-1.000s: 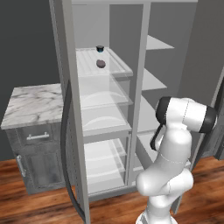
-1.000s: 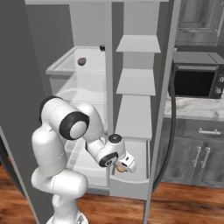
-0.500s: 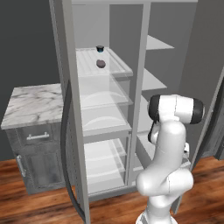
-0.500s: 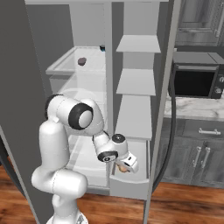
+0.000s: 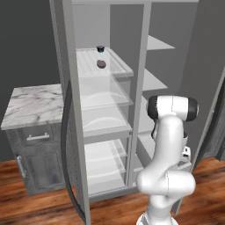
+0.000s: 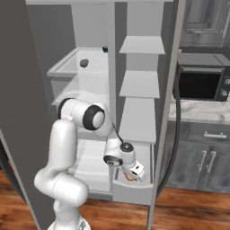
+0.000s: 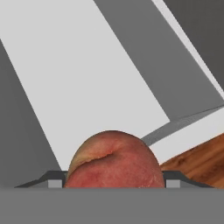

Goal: Take the eggplant and peach from the fridge shelf and place them in the freezer drawer to begin freezing them.

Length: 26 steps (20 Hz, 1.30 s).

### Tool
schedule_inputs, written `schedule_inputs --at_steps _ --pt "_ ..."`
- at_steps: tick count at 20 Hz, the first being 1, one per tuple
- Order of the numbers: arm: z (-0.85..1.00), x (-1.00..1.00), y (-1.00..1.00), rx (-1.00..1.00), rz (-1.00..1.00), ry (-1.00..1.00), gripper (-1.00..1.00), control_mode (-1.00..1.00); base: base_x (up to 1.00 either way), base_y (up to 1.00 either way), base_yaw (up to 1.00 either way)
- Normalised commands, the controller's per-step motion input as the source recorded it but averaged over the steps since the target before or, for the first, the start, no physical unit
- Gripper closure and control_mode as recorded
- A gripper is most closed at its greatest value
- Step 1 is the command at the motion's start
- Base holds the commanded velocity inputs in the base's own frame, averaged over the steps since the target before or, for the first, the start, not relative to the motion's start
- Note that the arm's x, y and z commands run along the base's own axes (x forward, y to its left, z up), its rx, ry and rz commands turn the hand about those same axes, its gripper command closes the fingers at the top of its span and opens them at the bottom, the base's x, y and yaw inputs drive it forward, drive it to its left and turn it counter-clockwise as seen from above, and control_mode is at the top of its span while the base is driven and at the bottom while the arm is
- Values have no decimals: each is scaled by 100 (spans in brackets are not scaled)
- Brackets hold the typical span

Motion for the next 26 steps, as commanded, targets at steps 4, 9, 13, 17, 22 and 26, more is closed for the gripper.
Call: schedule_inputs --at_steps 4,9,13,17,22,26 --pt "-33 14 -1 0 0 0 100 -100 0 0 0" --pt "-33 13 -9 0 0 0 100 -100 0 0 0" --pt "-23 26 -9 0 0 0 100 -100 0 0 0" --pt "-16 22 -13 0 0 0 100 -100 0 0 0" --pt "-2 1 -3 0 0 0 -100 -100 0 0 0" --pt "0 0 0 0 0 0 -100 -100 0 0 0"
